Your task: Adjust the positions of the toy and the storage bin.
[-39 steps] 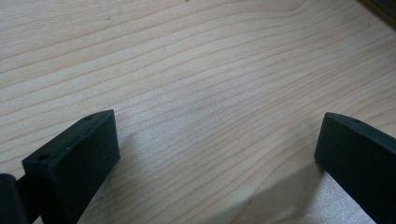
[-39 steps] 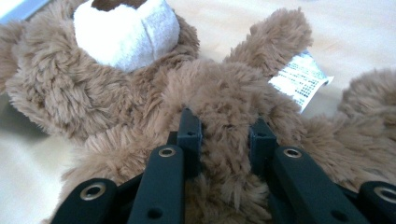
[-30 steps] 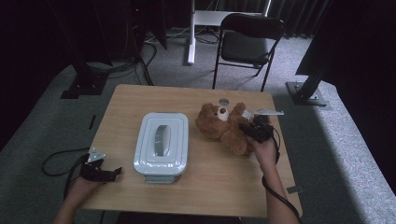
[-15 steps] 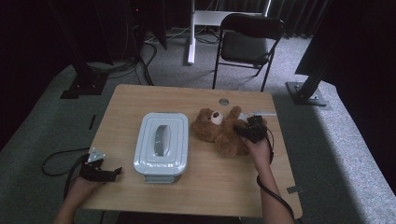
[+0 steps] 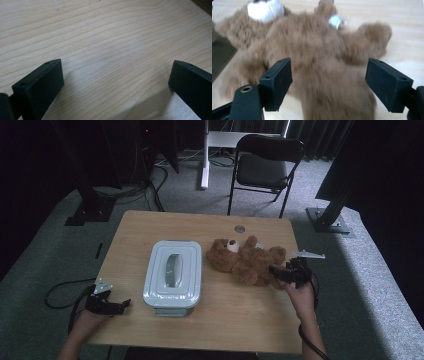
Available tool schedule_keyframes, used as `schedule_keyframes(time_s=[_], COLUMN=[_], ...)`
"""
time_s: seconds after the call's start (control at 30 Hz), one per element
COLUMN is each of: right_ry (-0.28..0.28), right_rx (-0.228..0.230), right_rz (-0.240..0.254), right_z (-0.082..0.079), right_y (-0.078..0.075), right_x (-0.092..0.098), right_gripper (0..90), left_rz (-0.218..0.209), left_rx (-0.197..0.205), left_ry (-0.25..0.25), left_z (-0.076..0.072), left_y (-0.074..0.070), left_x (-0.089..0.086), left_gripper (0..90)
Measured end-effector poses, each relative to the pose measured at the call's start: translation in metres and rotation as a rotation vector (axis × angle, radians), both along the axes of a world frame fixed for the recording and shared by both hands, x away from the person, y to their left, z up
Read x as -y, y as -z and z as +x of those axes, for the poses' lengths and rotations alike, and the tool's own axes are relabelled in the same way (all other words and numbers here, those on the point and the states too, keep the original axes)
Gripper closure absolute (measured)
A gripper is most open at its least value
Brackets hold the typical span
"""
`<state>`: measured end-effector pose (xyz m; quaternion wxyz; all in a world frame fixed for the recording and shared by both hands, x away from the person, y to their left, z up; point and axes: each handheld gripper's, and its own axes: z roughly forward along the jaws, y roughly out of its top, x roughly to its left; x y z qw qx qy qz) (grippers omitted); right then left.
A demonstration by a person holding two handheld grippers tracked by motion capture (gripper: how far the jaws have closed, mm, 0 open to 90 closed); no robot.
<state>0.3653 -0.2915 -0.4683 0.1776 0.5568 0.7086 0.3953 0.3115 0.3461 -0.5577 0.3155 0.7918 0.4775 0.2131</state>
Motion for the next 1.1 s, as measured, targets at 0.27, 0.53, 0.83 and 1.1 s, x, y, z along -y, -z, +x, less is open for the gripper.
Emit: schedule_keyframes(time_s=[0.27,0.53,0.83,1.1], right_ry=[-0.067,-0.187,-0.386,-0.504], right_rx=[-0.05,-0.052,-0.048,-0.102], right_rz=[-0.045,-0.019,0.047,0.111], right_z=[-0.022,-0.041,-0.056,-0.061], right_y=[0.026,0.02,0.013,0.019], right_x=[0.002,-0.019,-0.07,-0.113], right_gripper=[64.9,82.4,83.6,83.4], left_rz=[0.002,0.001,0.001,0.001], left_rx=[0.0,0.001,0.001,0.001], left_ry=[0.0,0.0,0.0,0.0], left_z=[0.0,0.0,0.0,0.0], left_y=[0.0,0.0,0.0,0.0], left_x=[0.0,0.0,0.0,0.0], left_gripper=[0.4,0.4,0.4,0.4])
